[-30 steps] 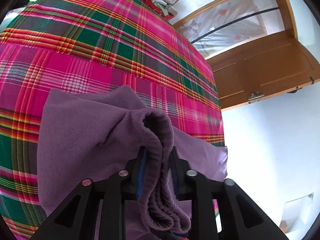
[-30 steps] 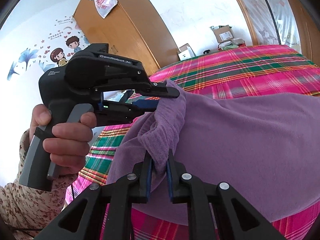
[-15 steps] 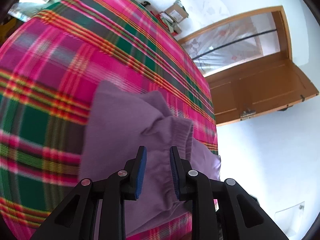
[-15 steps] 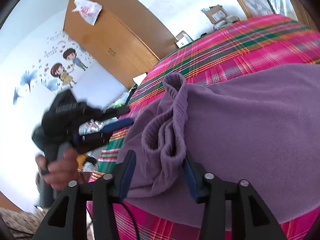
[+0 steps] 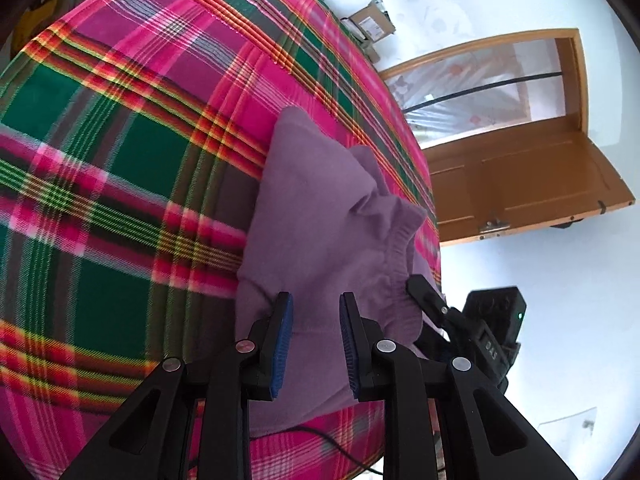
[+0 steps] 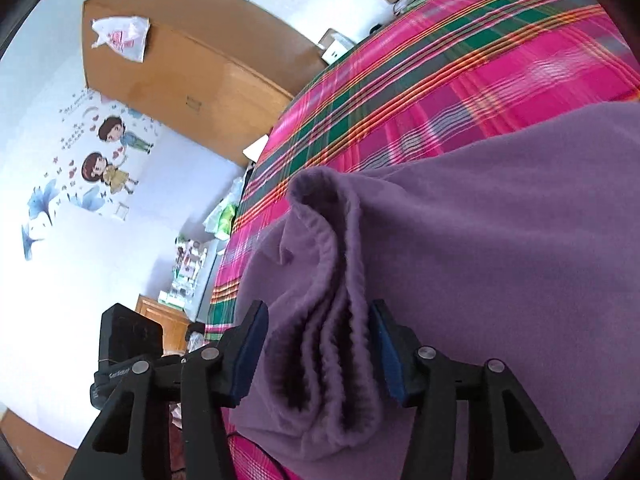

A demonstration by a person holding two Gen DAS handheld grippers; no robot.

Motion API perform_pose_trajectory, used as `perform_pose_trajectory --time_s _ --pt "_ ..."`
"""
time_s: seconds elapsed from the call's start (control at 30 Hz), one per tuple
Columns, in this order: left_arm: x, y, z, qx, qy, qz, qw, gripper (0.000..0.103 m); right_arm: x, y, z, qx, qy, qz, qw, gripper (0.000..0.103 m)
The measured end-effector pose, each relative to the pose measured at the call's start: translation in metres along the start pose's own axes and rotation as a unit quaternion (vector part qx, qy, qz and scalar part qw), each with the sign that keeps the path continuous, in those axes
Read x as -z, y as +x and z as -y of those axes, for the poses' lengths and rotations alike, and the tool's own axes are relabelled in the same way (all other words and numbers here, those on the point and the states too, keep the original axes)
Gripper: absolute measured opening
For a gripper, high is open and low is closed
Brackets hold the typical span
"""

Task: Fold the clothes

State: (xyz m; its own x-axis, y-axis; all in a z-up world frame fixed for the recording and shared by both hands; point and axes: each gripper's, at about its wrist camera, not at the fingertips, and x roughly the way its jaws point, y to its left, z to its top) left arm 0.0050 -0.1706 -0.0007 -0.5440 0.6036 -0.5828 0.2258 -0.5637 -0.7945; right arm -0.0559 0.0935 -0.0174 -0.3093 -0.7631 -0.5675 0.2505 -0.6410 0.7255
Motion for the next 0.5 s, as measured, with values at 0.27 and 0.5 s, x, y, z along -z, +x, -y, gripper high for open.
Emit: perform_pose_trajectory --time_s 0.27,0.5 --pt "0.012 0.008 -0.006 0.001 0.009 -0.029 0.9995 0.030 0.011 -0.001 -0.018 0.046 -0.065 0.009 0.997 0.023" --pt "0.014 0.000 -0.002 0.008 0.010 -0.018 0.9998 0.030 0.015 -0.019 -0.024 0.028 -0.058 0.028 0.998 0.022"
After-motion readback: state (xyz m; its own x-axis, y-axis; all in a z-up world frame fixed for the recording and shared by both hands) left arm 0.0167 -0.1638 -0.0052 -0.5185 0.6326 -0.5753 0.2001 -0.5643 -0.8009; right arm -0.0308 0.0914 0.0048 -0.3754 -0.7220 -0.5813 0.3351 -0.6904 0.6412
